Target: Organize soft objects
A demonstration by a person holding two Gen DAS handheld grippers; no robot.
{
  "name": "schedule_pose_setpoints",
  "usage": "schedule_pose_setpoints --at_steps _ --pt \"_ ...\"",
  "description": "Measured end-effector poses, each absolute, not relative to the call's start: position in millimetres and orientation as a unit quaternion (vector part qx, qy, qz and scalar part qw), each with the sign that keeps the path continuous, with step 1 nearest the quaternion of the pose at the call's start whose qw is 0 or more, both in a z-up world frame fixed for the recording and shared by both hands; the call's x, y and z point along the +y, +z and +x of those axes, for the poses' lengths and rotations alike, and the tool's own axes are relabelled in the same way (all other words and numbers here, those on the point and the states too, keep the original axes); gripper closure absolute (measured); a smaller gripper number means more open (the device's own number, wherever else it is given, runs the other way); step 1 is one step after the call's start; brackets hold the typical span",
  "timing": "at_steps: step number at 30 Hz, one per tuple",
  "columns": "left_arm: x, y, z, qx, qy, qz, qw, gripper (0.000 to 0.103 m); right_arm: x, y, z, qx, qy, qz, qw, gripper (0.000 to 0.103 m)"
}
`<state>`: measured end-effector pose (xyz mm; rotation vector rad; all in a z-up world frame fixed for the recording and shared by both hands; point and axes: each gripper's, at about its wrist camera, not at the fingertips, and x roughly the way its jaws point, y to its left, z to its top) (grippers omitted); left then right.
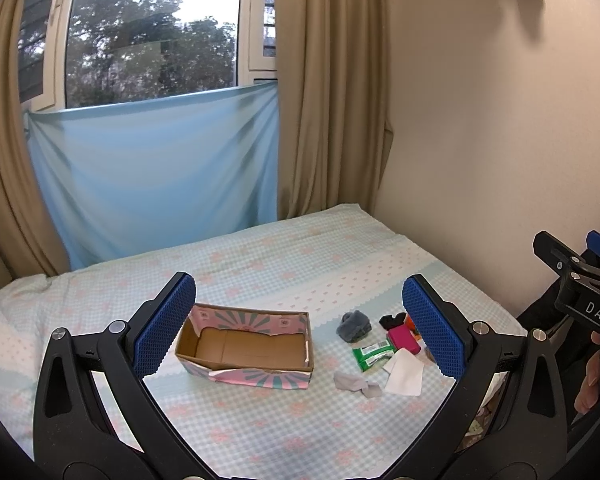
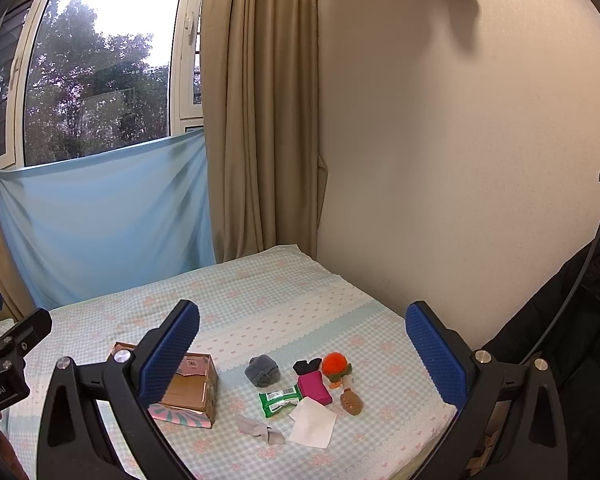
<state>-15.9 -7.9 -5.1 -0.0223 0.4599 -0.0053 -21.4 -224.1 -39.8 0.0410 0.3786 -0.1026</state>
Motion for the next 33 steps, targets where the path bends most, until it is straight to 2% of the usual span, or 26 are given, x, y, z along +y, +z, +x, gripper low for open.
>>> schedule_pose_setpoints --at_steps 7,14,23,33 --pt "-10.8 -17.8 -4.1 0.256 -0.001 -0.03 0.966 0.001 -239.0 -46.9 -16.9 0.197 -0.054 0.022 0.979 0.0" --pt "-23.8 -67.9 24.3 0.324 -0.002 -0.064 0.944 0.001 -272.1 -79.4 2.9 0.235 -0.056 0.022 0.97 0.0" --pt "-65.6 -193.2 85.4 0.454 0.014 -0.141 0.88 0.001 -322.3 -169.6 72.2 0.312 -0.015 0.018 0.95 0.0" --pt "-112.4 -322.0 133.7 0.499 0.063 -0.161 0.849 0.001 -344.7 -299.4 138.7 0.368 0.091 -0.027 0.925 0.0"
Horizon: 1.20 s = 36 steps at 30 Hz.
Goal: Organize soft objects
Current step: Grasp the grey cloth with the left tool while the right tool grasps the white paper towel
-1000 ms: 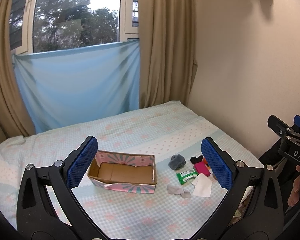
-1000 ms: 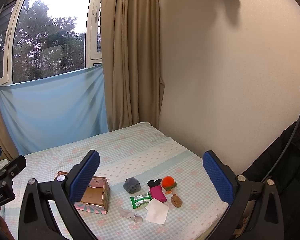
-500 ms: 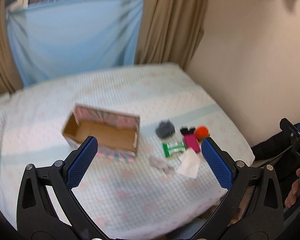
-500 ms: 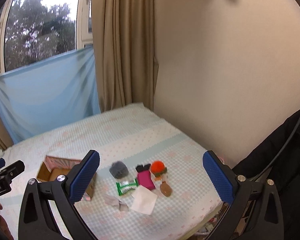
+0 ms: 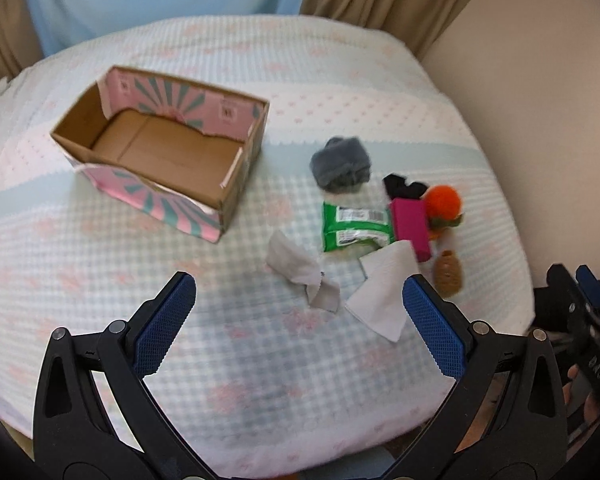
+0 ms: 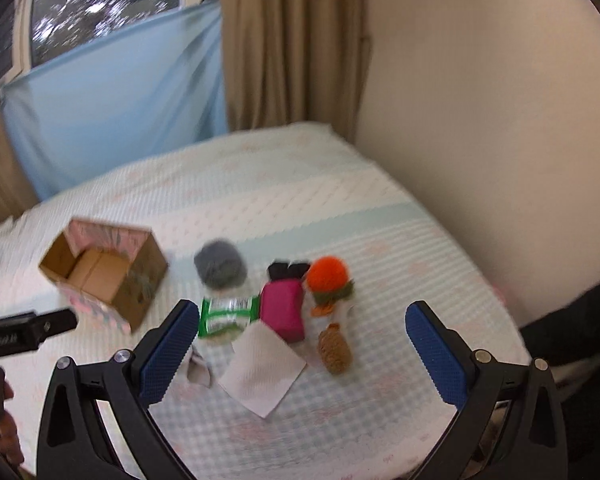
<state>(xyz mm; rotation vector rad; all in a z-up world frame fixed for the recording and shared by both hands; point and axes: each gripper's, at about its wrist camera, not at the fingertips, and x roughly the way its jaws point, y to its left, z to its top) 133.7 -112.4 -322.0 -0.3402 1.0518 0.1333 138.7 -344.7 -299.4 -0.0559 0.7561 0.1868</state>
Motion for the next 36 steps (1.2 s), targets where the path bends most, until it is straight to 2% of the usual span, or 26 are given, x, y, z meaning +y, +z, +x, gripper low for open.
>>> schedule_pose_setpoints --at_steps 11,19,21,23,27,28,31,33,36 --pt "-136.9 -428.8 184.4 0.534 0.089 -0.158 0.826 0.003 -321.7 -424.9 178.3 0.426 0.206 -0.079 0.878 0.0" --pt "-138.7 -494.0 203.3 0.56 0.104 -0.165 0.805 0.012 -304.7 -492.6 209.4 0.448 0.24 -0.114 0.854 0.0" --pt "-136.9 -504.8 205.8 0.563 0.107 -0.168 0.802 0.017 -301.2 -503.4 215.7 0.454 0.246 -0.115 0.848 0.001" --pt "-135.7 -514.9 208.7 0.568 0.107 -0.173 0.797 0.024 -298.1 -512.6 220.9 0.461 0.251 -0.114 0.843 0.004" --pt "-144.9 -520.6 215.2 0.569 0.111 -0.138 0.803 0.025 -291.9 -518.7 220.1 0.458 0.251 -0.125 0.843 0.009" --pt "-147.8 -521.3 216.8 0.57 0.111 -0.126 0.804 0.028 -290.9 -519.2 219.9 0.458 0.251 -0.129 0.843 0.013" --pt "-154.1 -519.8 218.1 0.568 0.106 -0.102 0.81 0.044 -286.4 -522.1 216.8 0.461 0.246 -0.135 0.842 0.027" --pt "-156.0 -517.1 218.1 0.566 0.1 -0.092 0.813 0.064 -287.0 -521.0 215.0 0.461 0.243 -0.13 0.844 0.035" --pt "-155.1 -514.6 218.6 0.57 0.095 -0.084 0.812 0.084 -288.7 -518.2 210.5 0.465 0.234 -0.118 0.846 0.051"
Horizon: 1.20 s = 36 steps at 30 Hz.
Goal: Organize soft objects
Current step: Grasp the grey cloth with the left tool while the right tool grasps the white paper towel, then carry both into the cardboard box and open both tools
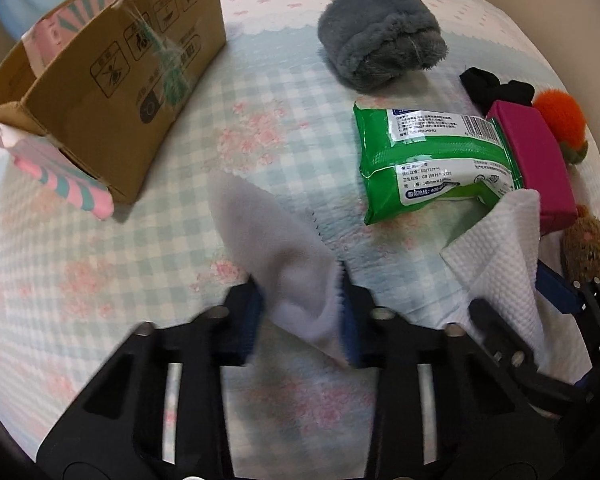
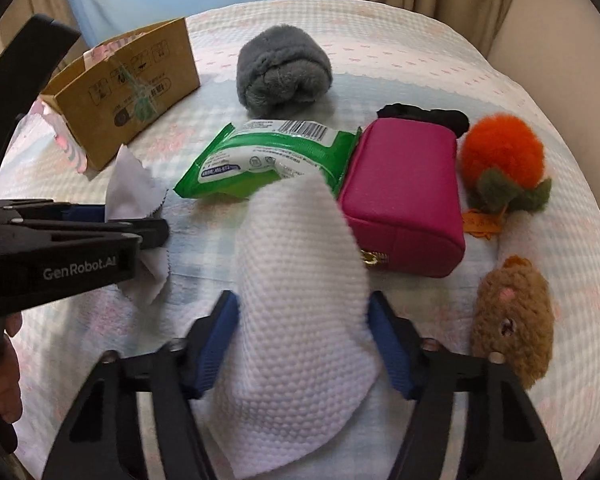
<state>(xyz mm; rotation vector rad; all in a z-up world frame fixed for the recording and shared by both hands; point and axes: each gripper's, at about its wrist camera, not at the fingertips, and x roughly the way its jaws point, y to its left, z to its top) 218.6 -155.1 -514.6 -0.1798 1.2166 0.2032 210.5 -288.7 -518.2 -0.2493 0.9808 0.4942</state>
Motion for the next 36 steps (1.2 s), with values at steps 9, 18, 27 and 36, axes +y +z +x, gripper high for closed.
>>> schedule_pose_setpoints --at_steps 9,18,27,36 --pt "-142.9 -506.8 219.8 0.577 0.054 -0.085 0.81 0.091 -286.2 -509.1 208.9 0.479 0.21 -0.094 0.847 0.085" --pt "-131.9 -432.2 216.4 0.556 0.005 -0.077 0.827 0.091 -283.8 -444.8 196.0 0.471 0.163 -0.057 0.865 0.086" --pt "-92.7 -307.3 209.7 0.505 -0.035 -0.07 0.86 0.091 -259.1 -326.9 177.6 0.424 0.113 -0.017 0.898 0.086" --pt "-1.1 -225.5 200.1 0.469 -0.02 -0.066 0.881 0.091 -190.2 -245.0 174.9 0.409 0.098 0.024 0.907 0.086"
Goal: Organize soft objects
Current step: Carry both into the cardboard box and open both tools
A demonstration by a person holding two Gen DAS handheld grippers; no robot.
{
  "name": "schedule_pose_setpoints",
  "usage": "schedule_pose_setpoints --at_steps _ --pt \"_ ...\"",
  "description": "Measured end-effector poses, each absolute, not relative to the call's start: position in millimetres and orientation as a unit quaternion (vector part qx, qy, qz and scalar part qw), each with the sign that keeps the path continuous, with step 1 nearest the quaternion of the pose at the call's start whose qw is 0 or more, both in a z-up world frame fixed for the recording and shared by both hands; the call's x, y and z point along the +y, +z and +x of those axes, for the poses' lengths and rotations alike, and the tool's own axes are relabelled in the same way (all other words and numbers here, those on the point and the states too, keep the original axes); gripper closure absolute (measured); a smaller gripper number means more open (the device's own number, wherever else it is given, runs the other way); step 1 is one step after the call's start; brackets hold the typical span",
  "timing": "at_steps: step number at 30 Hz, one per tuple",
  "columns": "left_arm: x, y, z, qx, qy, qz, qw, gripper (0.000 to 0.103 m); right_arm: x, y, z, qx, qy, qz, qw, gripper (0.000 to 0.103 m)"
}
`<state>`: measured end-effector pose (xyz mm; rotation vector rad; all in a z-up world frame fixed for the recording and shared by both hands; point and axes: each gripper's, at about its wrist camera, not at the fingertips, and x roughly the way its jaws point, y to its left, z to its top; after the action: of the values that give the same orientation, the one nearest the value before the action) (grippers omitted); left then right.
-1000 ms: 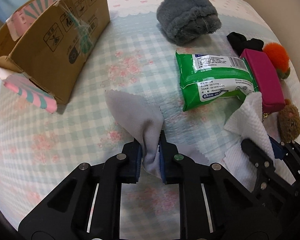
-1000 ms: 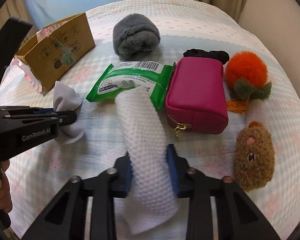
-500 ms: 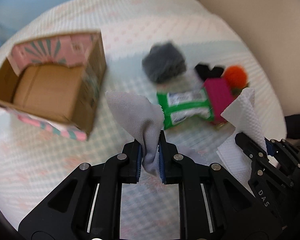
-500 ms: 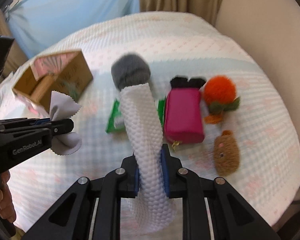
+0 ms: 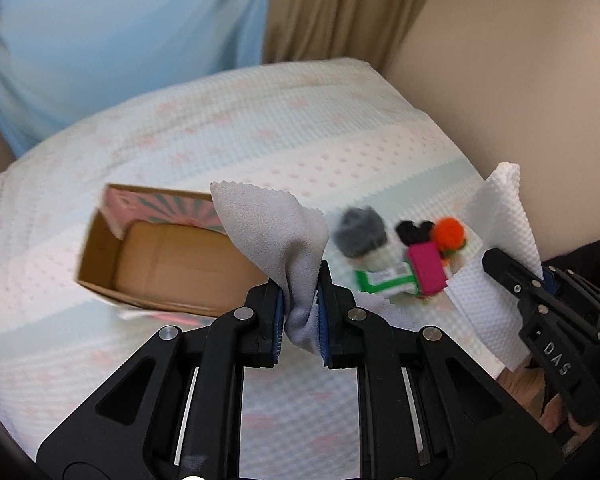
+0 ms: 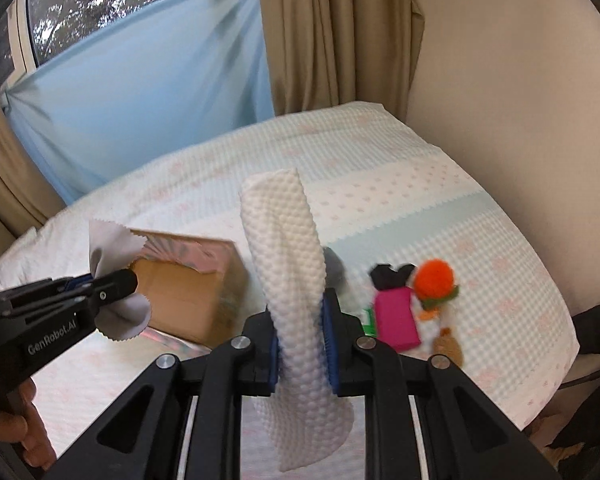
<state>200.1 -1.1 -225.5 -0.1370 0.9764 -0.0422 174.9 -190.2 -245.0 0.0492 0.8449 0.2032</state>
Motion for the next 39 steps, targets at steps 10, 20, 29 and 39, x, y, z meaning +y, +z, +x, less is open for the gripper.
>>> schedule_pose_setpoints --at_steps 10,20,29,39 --pt "101.6 -228.8 218.4 0.488 0.056 -0.085 0.867 0.091 -89.7 -237.5 215.1 0.432 0.181 0.017 0.883 0.086" --pt "152.2 -292.8 258.0 0.552 0.113 -0.106 0.819 0.091 -11.2 -293.3 270.6 0.484 0.27 -0.036 0.832 0.086" --pt "178.8 -368.1 293.8 0.62 0.118 -0.114 0.768 0.091 28.5 -360.5 302.1 0.531 0.313 -0.093 0.782 0.086" --pt "184.4 -434.4 327.4 0.667 0.106 -0.093 0.731 0.091 51.1 -420.8 302.7 0.554 0.34 -0.167 0.741 0.086"
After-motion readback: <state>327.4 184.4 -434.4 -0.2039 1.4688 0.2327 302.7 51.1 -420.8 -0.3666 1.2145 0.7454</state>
